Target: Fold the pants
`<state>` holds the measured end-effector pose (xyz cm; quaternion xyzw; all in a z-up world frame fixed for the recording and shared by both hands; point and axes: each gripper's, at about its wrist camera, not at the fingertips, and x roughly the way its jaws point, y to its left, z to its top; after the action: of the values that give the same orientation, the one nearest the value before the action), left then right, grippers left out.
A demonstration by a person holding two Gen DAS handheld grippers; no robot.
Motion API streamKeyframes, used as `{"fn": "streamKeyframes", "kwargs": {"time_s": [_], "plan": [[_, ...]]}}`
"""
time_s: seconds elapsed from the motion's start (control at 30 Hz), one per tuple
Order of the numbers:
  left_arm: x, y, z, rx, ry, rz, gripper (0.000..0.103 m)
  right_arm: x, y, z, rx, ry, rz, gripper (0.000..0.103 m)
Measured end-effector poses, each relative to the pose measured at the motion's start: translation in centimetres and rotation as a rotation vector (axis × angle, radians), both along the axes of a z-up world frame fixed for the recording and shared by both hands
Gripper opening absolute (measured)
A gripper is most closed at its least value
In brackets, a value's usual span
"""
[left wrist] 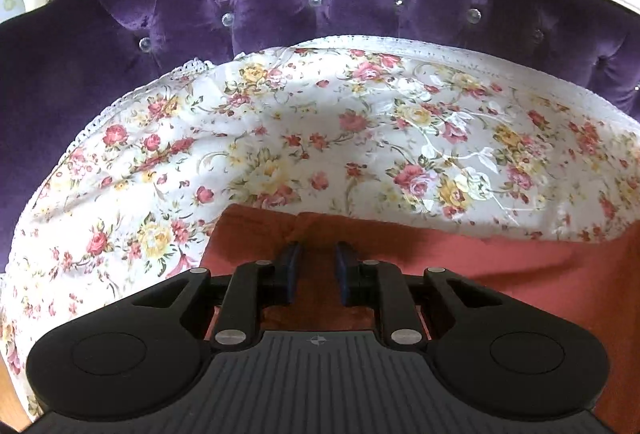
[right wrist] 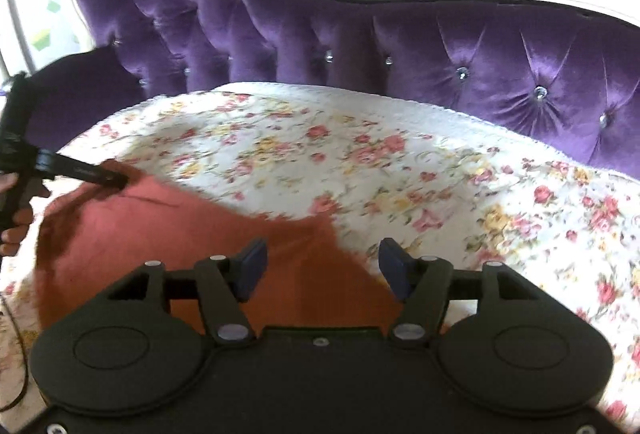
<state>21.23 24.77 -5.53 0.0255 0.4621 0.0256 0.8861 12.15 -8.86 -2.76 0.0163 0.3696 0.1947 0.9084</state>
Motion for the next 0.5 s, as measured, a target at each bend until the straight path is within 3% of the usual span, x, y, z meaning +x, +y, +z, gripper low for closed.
{"fn": "streamKeyframes", "kwargs": {"time_s": [0.07, 0.1, 0.13, 0.17, 0.27, 0.3, 0.33, 0.37, 0.5], "plan": [[-0.1, 0.1, -0.1, 0.001, -0.008, -0.006, 0.019, 0.9, 0.1, -0.6, 0.008, 0.036, 0.024, 0.063], [-0.1, 0.2, -0.1, -0.009, -0.009, -0.003, 0.020, 1.2, 0.3, -1.1, 0.011, 0.064, 0.038, 0.054], [-0.2, 0.4, -0.1, -0.020, -0.007, 0.003, 0.020, 1.3, 0.5, -1.6, 0.008, 0.098, 0.059, 0.013], [-0.1, 0.5, 0.0, -0.031, -0.004, 0.011, 0.020, 1.1, 1.0, -2.2, -0.013, 0.119, 0.078, 0.012], [0.0, 0.3, 0.1, -0.023, 0.002, 0.013, 0.019, -0.8, 1.5, -2.3, -0.066, 0.022, 0.066, 0.018], [0.0, 0.1, 0.3, -0.015, 0.005, 0.010, 0.019, -1.2, 1.2, -2.0, -0.060, 0.005, 0.042, 0.025], [-0.1, 0.1, 0.5, -0.016, 0.007, 0.014, 0.018, -1.7, 0.8, -1.5, -0.040, -0.003, 0.019, 0.043], [-0.3, 0.1, 0.9, -0.023, 0.007, 0.025, 0.018, -2.3, 0.2, -0.8, -0.008, -0.018, -0.007, 0.052], [-2.4, -1.0, 2.9, -0.055, -0.018, 0.021, 0.018, -5.1, -2.4, 1.9, 0.037, -0.072, -0.104, 0.053]]}}
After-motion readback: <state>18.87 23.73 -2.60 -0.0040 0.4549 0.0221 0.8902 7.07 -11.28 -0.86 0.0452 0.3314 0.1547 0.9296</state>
